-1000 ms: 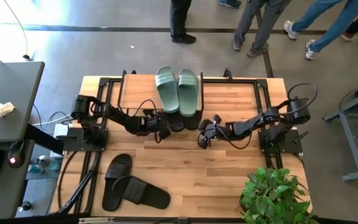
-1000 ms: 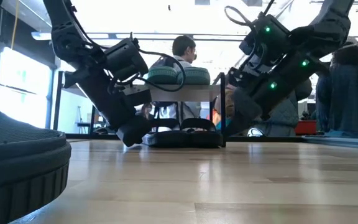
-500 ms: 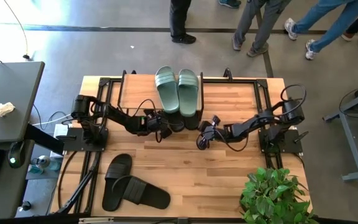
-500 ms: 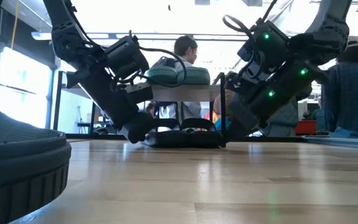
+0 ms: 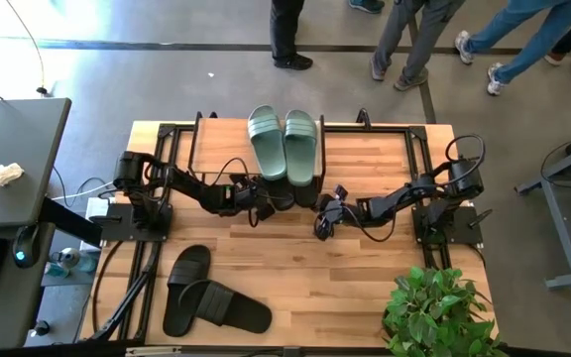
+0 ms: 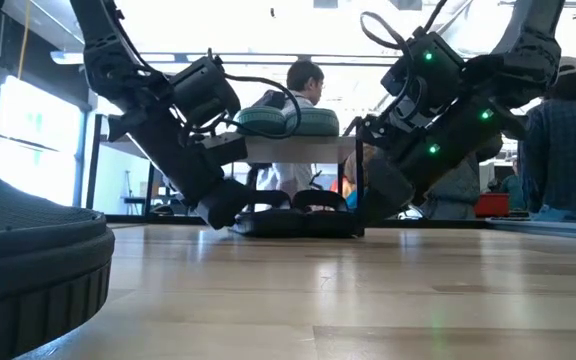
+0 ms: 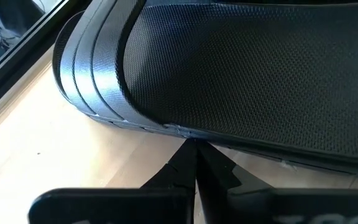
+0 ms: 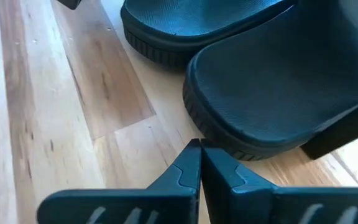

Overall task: Pick and place slides into the shelf
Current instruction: Adjust the black slides under the shelf, then put the black slide under the shelf

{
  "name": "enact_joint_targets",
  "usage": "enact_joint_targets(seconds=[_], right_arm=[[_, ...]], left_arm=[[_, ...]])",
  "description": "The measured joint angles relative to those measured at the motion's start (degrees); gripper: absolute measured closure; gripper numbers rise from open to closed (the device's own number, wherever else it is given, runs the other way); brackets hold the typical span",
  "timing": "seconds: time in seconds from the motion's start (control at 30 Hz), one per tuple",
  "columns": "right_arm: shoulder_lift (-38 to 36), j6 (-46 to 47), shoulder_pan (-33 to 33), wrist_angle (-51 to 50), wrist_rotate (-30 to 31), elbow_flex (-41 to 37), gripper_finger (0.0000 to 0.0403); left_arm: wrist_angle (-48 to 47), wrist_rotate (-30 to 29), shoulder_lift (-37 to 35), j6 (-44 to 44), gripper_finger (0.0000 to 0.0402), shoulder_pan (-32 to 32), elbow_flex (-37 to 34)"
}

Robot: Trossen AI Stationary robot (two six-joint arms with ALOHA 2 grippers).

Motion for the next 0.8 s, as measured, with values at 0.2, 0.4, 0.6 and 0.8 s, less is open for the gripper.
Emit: enact_joint_targets(seconds=[0.2, 0.4, 0.6, 0.8], right_arm=[[0.00, 0.20, 0.02, -0.69, -0.31, 0.00, 0.0403], [0.00, 0.22, 0.02, -0.75, -0.31, 0.00, 0.0403], [0.00, 0.22, 0.02, -0.75, -0.97, 0.00, 0.0403], [-0.27, 1.79, 0.02, -0.50, -2.28, 0.00, 0.0403]], left_arm=[[-1.81, -1.00, 0.00, -0.09, 0.0401, -1.65, 0.09], [-1.60, -6.31, -0.02, -0.22, 0.0401, -5.39, 0.11], [-1.54, -10.31, -1.02, -0.19, 0.0401, -9.45, 0.11], [-1.57, -14.32, -6.96, 3.80, 0.0401, -14.94, 0.11]])
